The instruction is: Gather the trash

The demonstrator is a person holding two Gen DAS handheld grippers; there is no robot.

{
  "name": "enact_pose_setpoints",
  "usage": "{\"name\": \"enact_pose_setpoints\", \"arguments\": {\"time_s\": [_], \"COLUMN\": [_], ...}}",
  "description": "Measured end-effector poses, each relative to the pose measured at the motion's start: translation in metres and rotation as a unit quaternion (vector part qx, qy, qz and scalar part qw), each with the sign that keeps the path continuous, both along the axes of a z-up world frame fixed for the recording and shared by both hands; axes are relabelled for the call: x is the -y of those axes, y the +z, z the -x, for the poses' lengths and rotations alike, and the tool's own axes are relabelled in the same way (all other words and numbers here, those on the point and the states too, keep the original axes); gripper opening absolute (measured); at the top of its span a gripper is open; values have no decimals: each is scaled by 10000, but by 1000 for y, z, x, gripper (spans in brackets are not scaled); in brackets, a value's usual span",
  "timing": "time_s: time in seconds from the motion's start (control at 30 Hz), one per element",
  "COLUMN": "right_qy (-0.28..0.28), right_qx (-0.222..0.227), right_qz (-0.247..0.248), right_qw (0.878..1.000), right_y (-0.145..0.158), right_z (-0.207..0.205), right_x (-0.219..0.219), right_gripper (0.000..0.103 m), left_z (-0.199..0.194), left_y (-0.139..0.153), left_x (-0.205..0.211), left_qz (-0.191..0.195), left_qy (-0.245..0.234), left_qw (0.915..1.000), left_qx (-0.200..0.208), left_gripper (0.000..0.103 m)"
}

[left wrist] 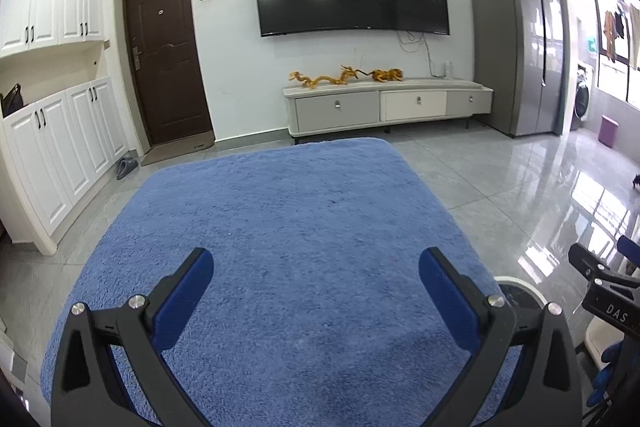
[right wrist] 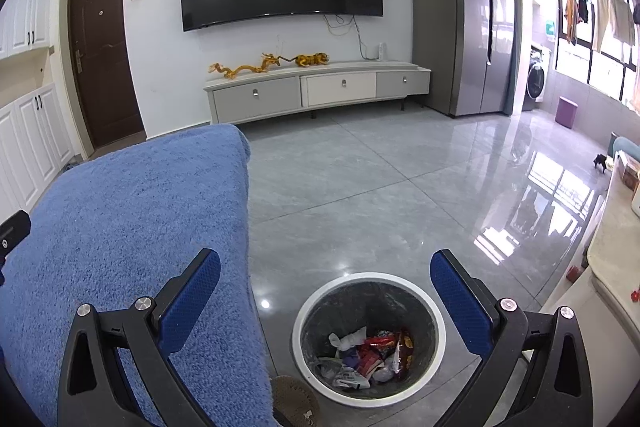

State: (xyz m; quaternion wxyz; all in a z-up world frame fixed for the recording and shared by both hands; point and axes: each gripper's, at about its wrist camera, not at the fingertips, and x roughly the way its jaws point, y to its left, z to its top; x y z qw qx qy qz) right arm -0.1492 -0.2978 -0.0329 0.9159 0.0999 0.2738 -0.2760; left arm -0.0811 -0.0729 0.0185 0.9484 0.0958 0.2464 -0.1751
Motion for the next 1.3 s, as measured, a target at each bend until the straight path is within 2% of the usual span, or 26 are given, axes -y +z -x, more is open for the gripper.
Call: {"name": "enact_pose_setpoints", "arguments": {"time_s": [0.6, 0.9, 1.3], "right_qy": [-138, -98, -24], "right_qx": [138, 267, 278], "right_qz": [-264, -243, -120], "right_qw": [9995, 9993, 9995], "right_y": [-7, -2, 4], "right_z": [29, 38, 40], "right_x": [26, 29, 23], "right_gripper": [103, 103, 103], "left_z": [22, 23, 23], "left_y": [7, 14, 15], "left_x": [37, 37, 33], "left_qz": [-438, -399, -308], "left_qy": [-166, 13, -7], "left_qw": [9985, 9990, 9995], "left_qx": [270, 200, 33], "left_gripper": [103, 103, 103]}}
